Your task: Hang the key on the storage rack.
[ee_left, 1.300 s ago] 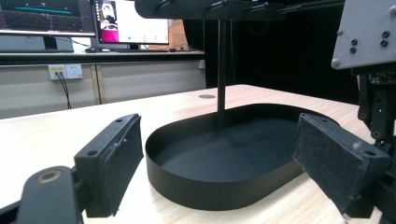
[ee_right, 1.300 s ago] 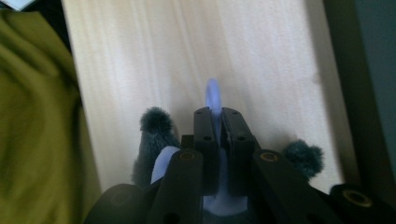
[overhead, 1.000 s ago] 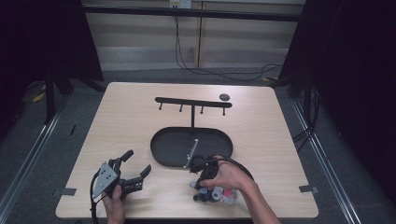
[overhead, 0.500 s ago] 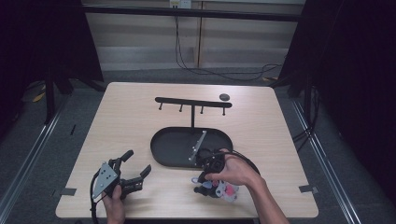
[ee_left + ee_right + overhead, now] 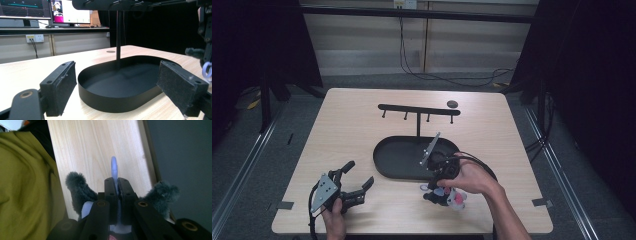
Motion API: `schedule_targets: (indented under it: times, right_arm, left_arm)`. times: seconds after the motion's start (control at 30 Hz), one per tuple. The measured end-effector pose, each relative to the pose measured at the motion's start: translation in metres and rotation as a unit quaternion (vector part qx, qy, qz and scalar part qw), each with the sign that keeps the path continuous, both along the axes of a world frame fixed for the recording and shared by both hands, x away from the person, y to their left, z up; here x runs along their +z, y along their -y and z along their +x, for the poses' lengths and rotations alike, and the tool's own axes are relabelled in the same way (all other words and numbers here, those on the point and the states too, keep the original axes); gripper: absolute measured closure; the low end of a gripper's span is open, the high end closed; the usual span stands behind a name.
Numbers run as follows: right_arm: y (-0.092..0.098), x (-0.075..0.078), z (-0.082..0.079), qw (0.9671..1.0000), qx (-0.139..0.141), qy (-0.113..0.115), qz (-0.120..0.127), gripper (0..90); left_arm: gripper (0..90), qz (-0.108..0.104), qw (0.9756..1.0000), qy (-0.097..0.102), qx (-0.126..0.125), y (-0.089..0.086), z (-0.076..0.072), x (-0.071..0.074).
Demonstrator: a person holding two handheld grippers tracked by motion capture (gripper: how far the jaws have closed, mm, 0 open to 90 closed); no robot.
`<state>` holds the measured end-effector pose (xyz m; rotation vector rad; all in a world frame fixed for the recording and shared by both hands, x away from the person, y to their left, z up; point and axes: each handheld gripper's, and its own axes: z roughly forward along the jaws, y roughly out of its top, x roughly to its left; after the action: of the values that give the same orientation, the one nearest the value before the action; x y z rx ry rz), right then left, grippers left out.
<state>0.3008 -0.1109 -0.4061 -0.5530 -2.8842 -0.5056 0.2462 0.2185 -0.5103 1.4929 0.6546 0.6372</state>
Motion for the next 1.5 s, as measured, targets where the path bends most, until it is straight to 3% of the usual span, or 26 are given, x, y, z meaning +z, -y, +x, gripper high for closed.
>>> schedule_targets:
  times: [0.2,0.87,1.2,1.5]
  right_arm:
    - [0.003,0.017,0.001,0.9999,0.005,0.005,0.011,87.3]
    - [0.0,0.075,0.008,0.9995,0.011,0.026,-0.016,87.3]
    - [-0.002,0.092,0.013,0.9989,0.015,0.039,-0.023,87.3]
    - [-0.004,0.108,0.027,0.9985,0.012,0.041,-0.034,87.3]
  left_arm:
    - [15.4,0.0,1.0,0.0,0.0,0.0,0.0,0.0]
    - [15.4,0.0,1.0,0.0,0.0,0.0,0.0,0.0]
    - [15.5,0.0,1.0,0.0,0.0,0.0,0.0,0.0]
    - [15.5,0.0,1.0,0.0,0.0,0.0,0.0,0.0]
